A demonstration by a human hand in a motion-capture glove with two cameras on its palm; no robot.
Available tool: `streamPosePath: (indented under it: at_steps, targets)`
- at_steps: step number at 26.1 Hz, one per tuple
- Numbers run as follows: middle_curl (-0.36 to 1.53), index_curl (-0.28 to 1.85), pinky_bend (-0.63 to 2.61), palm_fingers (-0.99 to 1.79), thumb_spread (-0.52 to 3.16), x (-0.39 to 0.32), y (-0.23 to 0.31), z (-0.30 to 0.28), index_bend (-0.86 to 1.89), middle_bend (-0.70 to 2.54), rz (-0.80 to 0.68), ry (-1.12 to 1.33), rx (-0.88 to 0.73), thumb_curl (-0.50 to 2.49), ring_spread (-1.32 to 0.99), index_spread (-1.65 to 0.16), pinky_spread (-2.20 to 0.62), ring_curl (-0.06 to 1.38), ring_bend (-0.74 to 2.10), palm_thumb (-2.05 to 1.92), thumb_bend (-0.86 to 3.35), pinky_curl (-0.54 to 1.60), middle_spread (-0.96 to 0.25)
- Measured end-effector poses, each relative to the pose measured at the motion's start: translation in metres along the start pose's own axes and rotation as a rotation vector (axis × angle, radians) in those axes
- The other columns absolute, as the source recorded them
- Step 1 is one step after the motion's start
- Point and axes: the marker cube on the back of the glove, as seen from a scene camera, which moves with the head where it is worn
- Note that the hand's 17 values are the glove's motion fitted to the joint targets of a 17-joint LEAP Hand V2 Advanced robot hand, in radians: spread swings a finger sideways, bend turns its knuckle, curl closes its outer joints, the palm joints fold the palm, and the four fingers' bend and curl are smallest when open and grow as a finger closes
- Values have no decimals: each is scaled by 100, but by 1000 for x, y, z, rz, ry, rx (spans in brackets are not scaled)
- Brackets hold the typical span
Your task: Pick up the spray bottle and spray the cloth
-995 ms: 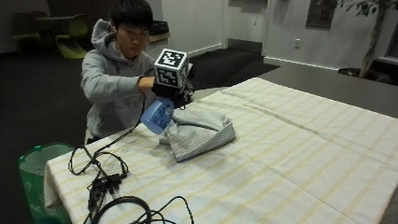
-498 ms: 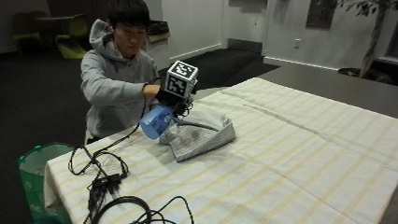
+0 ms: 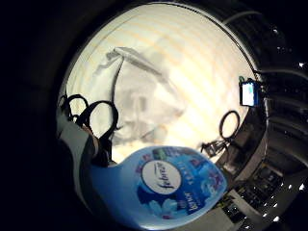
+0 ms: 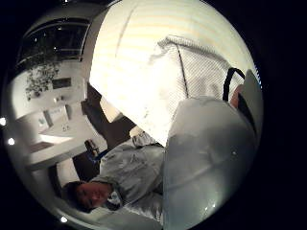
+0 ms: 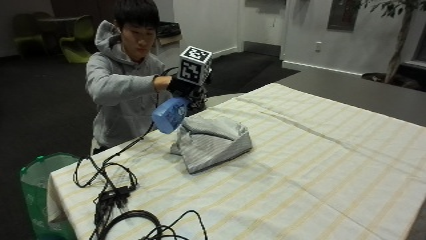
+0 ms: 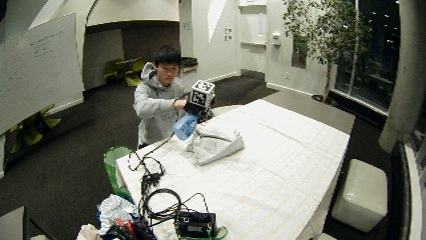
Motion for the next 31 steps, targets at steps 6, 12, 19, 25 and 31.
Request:
streamPosePath:
  at_steps: [6,12,19,25,31]
  targets:
    - [53,58,48,139,4,-13,-9,13,45,71,-13,-12,-45,71,-14,-20,-26,50,77,98,-4,46,-10]
    - [53,58,48,140,4,-44,-16,10,45,71,-106,-199,-8,72,-14,-20,-26,50,77,98,-4,46,-10]
    - [53,59,48,139,4,-92,-26,-22,44,71,-227,-498,166,72,-14,-19,-26,50,77,98,-4,46,-10]
    - [53,59,48,139,5,-145,-51,-46,42,71,-332,-743,379,72,-14,-19,-26,50,77,98,-4,46,-10]
    - [53,59,47,139,5,-187,-84,-50,42,70,-363,-960,583,72,-14,-20,-26,50,77,99,-4,46,-10]
